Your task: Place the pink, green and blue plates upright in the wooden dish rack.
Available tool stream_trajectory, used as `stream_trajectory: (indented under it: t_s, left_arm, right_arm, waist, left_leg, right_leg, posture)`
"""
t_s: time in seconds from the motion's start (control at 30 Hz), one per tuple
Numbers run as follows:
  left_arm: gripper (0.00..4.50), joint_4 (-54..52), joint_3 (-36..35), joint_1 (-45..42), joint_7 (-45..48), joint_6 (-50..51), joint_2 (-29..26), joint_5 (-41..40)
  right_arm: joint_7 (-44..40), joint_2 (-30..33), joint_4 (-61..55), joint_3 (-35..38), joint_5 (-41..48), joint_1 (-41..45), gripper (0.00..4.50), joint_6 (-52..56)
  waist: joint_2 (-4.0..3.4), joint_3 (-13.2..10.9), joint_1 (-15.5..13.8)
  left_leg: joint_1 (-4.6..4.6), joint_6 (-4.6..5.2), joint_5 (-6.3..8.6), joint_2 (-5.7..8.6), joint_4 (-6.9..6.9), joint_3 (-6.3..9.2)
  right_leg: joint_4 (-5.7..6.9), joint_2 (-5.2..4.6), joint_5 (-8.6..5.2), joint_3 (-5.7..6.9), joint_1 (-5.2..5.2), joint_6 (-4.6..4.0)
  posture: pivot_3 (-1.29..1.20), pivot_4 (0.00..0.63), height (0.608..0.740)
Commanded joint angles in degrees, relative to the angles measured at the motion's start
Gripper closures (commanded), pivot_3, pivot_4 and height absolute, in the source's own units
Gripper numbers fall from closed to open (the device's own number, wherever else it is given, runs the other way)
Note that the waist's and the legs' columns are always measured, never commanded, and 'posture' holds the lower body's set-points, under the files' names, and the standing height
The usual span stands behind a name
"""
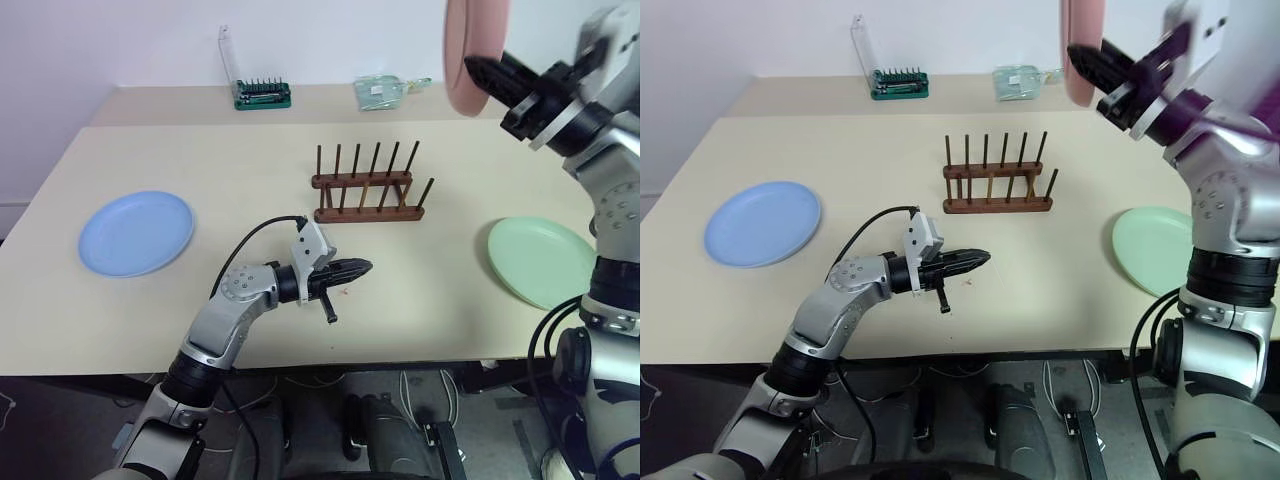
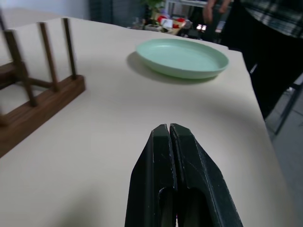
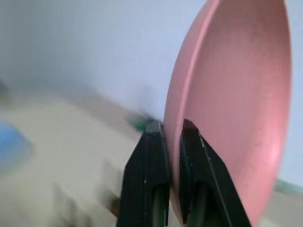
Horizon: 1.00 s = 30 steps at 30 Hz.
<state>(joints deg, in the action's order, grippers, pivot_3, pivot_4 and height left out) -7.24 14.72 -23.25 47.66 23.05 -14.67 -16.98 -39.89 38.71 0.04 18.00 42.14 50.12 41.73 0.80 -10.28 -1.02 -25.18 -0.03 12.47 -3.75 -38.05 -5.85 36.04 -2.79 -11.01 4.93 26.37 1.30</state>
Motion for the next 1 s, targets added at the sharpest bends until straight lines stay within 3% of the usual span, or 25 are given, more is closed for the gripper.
stream_trajectory:
  t_s: [0.03,0.17,0.73,0.83,1.0]
  left_arm:
    - [4.5,-1.47,-0.88,-0.36,0.06,-1.03,0.29,-1.22]
    - [4.5,-2.22,-1.29,0.15,0.2,-0.7,0.27,-1.76]
    - [4.5,-2.88,-1.27,0.74,-0.67,-0.54,-0.51,-2.38]
    - [4.5,-2.97,-1.2,0.73,-0.95,-0.62,-0.55,-2.14]
    - [4.5,-3.87,-1.14,1.48,-1.35,-0.24,-0.95,-2.27]
  right_arm:
    - [3.23,-1.82,1.09,4.15,7.65,2.25,4.47,7.31]
    - [6.03,-3.1,5.64,4.7,8.65,4.19,4.47,9.8]
    - [-0.13,-4.18,31.52,-2.11,-3.98,10.78,4.47,2.67]
    - [-0.48,-4.6,33.57,-1.83,-4.79,11.61,3.52,2.25]
    - [-0.57,-4.98,32.82,-0.92,-5.83,11.54,1.06,0.23]
  waist:
    - [-0.01,0.0,0.24]
    - [-0.03,0.0,0.34]
    - [-0.06,-0.01,0.43]
    - [-0.06,-0.01,0.4]
    - [-0.07,-0.02,0.4]
  left_leg:
    - [-0.02,0.01,0.01,0.03,-0.02,-0.05]
    - [-0.09,0.08,0.04,0.07,-0.06,-0.12]
    - [-0.14,0.1,0.04,0.07,-0.03,-0.11]
    - [-0.15,0.1,0.04,0.07,-0.03,-0.11]
    - [-0.17,0.1,0.04,0.07,-0.03,-0.11]
  right_leg:
    - [-0.02,-0.07,0.01,0.0,0.01,0.02]
    - [-0.01,-0.11,0.05,-0.03,0.1,0.09]
    - [0.0,0.1,0.05,-0.06,0.19,0.11]
    - [0.0,0.1,0.06,-0.06,0.19,0.11]
    - [0.01,0.1,0.08,-0.07,0.2,0.15]
  posture:
    - [0.0,0.15,0.73]
    - [0.0,0.15,0.73]
    - [0.0,0.15,0.73]
    - [0.0,0.15,0.73]
    - [0.0,0.15,0.73]
